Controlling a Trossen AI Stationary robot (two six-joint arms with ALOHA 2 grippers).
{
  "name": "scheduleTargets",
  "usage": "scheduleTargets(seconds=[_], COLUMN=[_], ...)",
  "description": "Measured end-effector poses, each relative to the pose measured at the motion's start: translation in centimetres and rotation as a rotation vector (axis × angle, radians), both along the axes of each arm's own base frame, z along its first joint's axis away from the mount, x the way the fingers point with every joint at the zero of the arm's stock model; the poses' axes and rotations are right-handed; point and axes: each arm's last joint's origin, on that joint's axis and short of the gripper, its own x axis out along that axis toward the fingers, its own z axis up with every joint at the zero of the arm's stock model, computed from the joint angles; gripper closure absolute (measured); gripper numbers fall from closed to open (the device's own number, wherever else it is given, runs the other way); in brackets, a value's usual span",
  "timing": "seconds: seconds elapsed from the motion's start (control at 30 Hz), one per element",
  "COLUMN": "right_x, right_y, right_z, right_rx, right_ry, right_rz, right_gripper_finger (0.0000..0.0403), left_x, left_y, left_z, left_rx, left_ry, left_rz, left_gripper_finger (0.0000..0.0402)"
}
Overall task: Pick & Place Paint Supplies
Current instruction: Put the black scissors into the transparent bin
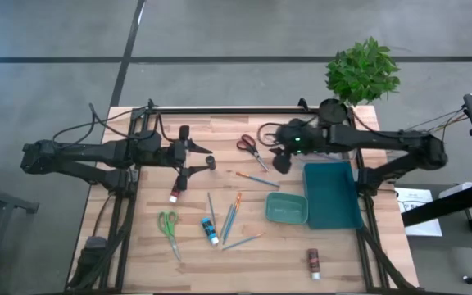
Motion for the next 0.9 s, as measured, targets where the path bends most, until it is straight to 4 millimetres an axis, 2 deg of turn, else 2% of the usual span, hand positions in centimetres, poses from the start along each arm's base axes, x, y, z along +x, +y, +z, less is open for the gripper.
scheduleTargets(seconds=[0.23,0.47,0.63,0.9], right_x=[4.1,7.2,8.3,8.9], right_y=[-1.3,-2.6,-3.8,-5.7], right_z=[-3.2,-5.2,-6.5,-8.7], right_rx=[0.032,0.038,0.037,0.045], right_ry=[0.112,0.164,0.202,0.233], right_rz=[-0.068,-0.081,-0.091,-0.117], right_gripper_finger=[0.0239,0.0239,0.0239,0.0239], left_x=[-0.6,-1.5,-1.6,-1.6], left_y=[0.3,0.2,0.2,0.2], left_z=[0.3,1.0,0.9,0.8], left_rx=[-0.034,-0.062,-0.083,-0.083], left_ry=[-0.010,-0.044,-0.036,-0.026], left_rz=[0.111,0.120,0.126,0.126], left_gripper_finger=[0.0188,0.0188,0.0188,0.0188])
